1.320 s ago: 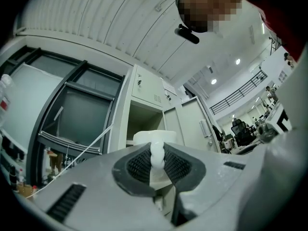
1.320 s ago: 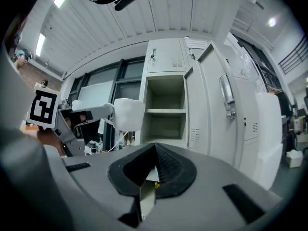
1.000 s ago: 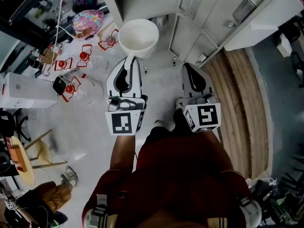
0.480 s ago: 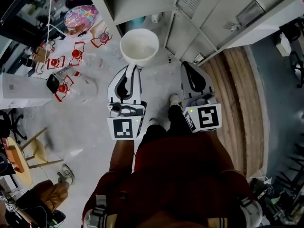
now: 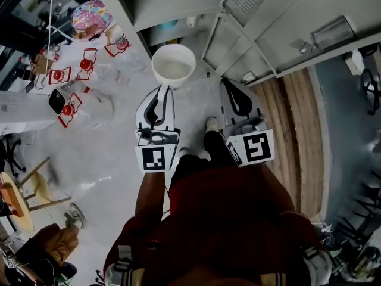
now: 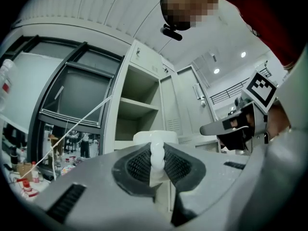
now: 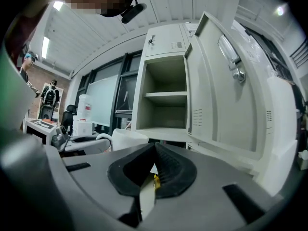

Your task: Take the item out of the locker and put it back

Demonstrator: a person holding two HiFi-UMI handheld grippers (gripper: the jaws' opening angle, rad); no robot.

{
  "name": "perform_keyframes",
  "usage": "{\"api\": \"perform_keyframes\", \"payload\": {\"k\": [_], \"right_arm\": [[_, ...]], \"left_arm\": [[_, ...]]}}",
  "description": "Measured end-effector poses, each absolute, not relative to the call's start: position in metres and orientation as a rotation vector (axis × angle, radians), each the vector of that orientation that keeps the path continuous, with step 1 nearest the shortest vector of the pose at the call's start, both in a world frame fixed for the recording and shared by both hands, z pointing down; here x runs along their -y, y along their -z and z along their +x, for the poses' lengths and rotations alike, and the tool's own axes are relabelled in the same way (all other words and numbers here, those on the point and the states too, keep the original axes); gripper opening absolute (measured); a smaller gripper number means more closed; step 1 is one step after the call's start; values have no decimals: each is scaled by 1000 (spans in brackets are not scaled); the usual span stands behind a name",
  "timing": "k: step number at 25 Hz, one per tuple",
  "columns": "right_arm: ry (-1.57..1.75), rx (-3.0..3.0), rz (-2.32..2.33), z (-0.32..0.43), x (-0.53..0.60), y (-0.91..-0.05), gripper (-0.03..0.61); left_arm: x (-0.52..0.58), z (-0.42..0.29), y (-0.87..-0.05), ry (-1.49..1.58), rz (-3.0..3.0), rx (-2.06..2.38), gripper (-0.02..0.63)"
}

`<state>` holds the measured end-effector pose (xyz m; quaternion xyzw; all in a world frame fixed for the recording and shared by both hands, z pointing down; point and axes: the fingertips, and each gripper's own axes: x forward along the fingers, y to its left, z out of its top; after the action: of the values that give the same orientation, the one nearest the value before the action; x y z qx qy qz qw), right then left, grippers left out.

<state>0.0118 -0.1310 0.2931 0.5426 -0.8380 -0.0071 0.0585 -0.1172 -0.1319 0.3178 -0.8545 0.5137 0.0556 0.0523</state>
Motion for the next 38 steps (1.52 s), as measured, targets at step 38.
{"api": "perform_keyframes", "payload": {"k": [38], "right_arm": [[-4, 2594, 1563, 30, 211, -481, 0]], "left_arm": [[262, -61, -574, -84, -2677, -1612, 49]]}}
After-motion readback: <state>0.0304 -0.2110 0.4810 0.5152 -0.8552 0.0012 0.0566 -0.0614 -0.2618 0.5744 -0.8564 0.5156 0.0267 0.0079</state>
